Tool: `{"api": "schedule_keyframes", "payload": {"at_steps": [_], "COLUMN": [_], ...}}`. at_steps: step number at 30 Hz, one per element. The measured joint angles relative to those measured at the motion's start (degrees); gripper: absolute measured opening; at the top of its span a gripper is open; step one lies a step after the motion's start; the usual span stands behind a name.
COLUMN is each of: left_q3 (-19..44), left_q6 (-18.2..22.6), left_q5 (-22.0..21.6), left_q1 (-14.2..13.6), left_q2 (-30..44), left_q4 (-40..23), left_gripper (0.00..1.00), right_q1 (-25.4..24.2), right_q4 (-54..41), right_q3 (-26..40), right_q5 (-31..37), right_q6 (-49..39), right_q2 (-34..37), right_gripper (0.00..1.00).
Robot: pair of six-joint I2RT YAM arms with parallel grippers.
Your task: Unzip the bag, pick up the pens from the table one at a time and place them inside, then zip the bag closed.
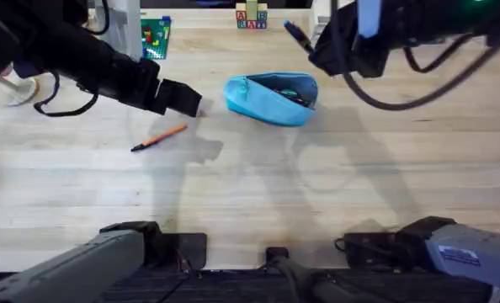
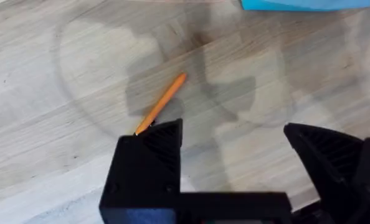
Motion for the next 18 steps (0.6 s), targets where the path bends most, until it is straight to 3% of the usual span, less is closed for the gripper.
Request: {"api": "schedule_keyframes", "payload": {"at_steps": [18], "left_q3": [0.0], "left_q6": [0.0], "left_q5": [0.0], "left_q1": [0.0], "left_q2": [0.0], "left_q4": [-0.5], "left_gripper": [0.995], "right_q1": [0.0], "right_q4": [4.6], "right_q3": [0.0], "right_q5": [0.0], "right_q6": [-1.7], "right_q2": [15.4], "right_gripper": [0.033]}}
